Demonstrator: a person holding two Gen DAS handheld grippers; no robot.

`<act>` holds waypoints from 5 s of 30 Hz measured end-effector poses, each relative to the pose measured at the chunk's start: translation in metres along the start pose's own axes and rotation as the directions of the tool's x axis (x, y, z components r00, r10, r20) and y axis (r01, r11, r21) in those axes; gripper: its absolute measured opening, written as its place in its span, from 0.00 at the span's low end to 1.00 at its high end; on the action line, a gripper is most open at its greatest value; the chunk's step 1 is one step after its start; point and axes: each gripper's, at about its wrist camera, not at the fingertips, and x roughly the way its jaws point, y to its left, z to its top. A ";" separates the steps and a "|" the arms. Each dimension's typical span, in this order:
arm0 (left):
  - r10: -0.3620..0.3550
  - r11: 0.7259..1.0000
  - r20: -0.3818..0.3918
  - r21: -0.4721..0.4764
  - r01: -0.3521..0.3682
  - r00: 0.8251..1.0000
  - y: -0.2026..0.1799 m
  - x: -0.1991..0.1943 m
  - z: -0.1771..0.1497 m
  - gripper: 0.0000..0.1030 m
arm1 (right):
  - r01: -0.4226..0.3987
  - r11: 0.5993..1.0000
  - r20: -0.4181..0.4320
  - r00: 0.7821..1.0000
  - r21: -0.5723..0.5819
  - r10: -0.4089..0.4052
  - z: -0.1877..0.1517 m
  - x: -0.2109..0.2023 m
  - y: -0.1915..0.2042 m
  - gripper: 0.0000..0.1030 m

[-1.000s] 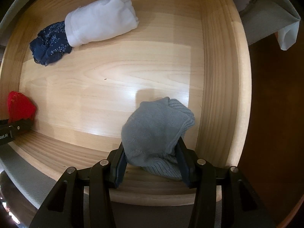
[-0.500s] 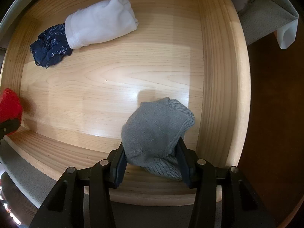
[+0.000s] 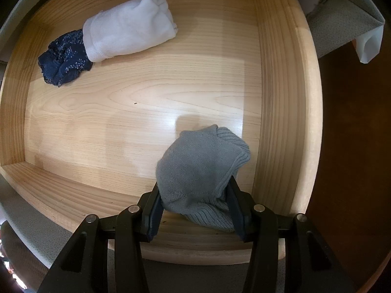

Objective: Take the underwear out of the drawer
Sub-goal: 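Carry the red sock into the white box and open the left gripper, then return the left gripper to the drawer while the right gripper lifts the grey sock, then carry the grey sock into the white box and open the right gripper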

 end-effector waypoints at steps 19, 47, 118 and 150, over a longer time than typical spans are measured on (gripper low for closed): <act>0.027 1.000 0.407 -0.017 -0.022 0.913 0.006 -0.156 0.103 0.40 | 0.005 1.000 -0.001 1.000 0.002 -0.005 -0.001 -0.002 -0.001 0.45; 0.213 0.974 0.344 0.004 -0.228 0.915 -0.006 -0.047 0.188 0.49 | 0.001 1.000 0.005 1.000 0.017 -0.001 -0.003 0.007 -0.009 0.46; 0.219 0.962 0.232 -0.214 -0.170 0.948 0.051 0.057 -0.032 0.62 | -0.024 0.999 0.184 0.982 -0.031 0.029 -0.010 -0.027 0.002 0.39; 0.117 0.985 0.215 -0.150 -0.085 0.970 0.051 0.084 -0.032 0.62 | 0.087 0.980 0.620 0.783 -0.180 0.045 0.091 -0.300 0.036 0.39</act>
